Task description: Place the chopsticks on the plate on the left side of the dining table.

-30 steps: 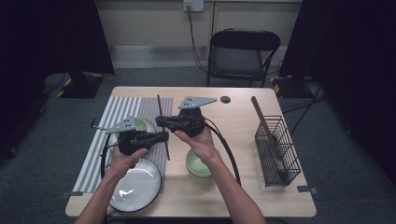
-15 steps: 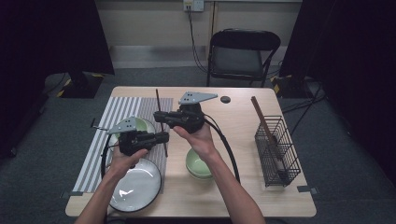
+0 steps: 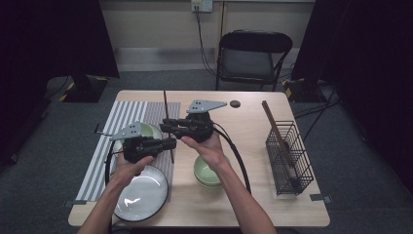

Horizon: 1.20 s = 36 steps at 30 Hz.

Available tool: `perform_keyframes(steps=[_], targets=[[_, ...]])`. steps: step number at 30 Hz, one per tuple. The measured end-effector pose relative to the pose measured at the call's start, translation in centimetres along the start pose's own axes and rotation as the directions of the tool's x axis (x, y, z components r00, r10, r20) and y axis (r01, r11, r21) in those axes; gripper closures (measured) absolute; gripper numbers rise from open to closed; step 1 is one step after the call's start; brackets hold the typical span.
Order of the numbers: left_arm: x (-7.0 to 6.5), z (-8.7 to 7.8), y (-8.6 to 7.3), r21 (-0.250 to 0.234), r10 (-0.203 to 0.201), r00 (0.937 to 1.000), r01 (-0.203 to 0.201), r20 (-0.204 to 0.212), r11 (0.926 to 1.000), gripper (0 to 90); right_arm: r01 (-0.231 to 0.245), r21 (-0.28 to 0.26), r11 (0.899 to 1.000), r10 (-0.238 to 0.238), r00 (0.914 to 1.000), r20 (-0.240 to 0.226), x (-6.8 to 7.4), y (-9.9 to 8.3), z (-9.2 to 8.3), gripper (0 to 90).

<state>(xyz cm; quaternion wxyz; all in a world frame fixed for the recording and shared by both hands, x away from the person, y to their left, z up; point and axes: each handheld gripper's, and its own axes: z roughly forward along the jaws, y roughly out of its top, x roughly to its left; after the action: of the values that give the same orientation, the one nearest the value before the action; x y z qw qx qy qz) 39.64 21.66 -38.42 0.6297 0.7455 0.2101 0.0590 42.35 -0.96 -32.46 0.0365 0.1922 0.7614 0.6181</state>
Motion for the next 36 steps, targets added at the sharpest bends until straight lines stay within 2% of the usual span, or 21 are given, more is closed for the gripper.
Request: perform_keyframes(steps=[2,5,8,13,14,18,19,23,26,33,36], targets=[[0.1,-0.1,0.0,0.000,-0.004,1.0000,0.004,-0.006,1.0000,84.2,-0.005,0.004,1.000,0.005,1.0000,0.000,-0.1,-0.4,0.0,76.5],[0.2,0.0,-0.2,-0.007,-0.009,0.9999,0.009,-0.007,0.9999,84.0,0.004,0.012,1.000,-0.004,1.0000,-0.002,-0.1,-0.6,0.0,84.3],[0.2,0.0,-0.2,-0.012,-0.004,1.0000,0.004,-0.005,0.9999,83.9,0.003,0.017,1.000,-0.003,1.0000,-0.009,0.0,-0.3,0.0,85.2],[0.2,0.0,-0.3,0.011,0.005,0.9999,-0.004,-0.016,0.9999,82.8,0.002,0.001,1.000,-0.002,1.0000,-0.009,0.2,0.3,0.2,85.3],[0.2,0.1,-0.4,0.010,-0.004,0.9998,0.004,-0.020,0.9999,82.9,0.002,-0.009,1.000,-0.002,0.9999,-0.012,0.2,0.6,0.1,85.4],[0.2,0.2,-0.4,0.000,-0.003,1.0000,0.003,-0.009,1.0000,83.3,0.010,-0.014,1.000,-0.011,0.9999,-0.009,0.3,1.2,0.0,85.4],[0.2,0.1,-0.4,0.007,0.005,0.9999,-0.004,-0.016,1.0000,83.2,0.011,-0.015,1.000,-0.011,0.9999,-0.010,0.3,1.2,0.0,85.3],[0.2,0.1,-0.4,0.009,-0.001,0.9999,0.002,-0.017,1.0000,83.5,0.003,-0.022,1.000,-0.003,0.9999,-0.013,0.2,1.2,-0.1,85.2],[0.2,0.2,-0.4,0.006,-0.007,1.0000,0.007,-0.001,1.0000,83.9,0.003,-0.020,1.000,-0.004,0.9999,-0.011,0.2,1.1,0.0,84.8],[0.1,0.1,-0.3,0.006,-0.003,1.0000,0.003,-0.001,1.0000,84.2,0.008,-0.018,1.000,-0.008,0.9999,-0.014,0.1,1.3,-0.1,84.7],[0.1,0.1,-0.3,0.015,-0.001,1.0000,0.001,-0.005,0.9999,84.3,0.008,-0.027,1.000,-0.008,0.9999,-0.009,0.0,1.3,-0.2,77.3]])
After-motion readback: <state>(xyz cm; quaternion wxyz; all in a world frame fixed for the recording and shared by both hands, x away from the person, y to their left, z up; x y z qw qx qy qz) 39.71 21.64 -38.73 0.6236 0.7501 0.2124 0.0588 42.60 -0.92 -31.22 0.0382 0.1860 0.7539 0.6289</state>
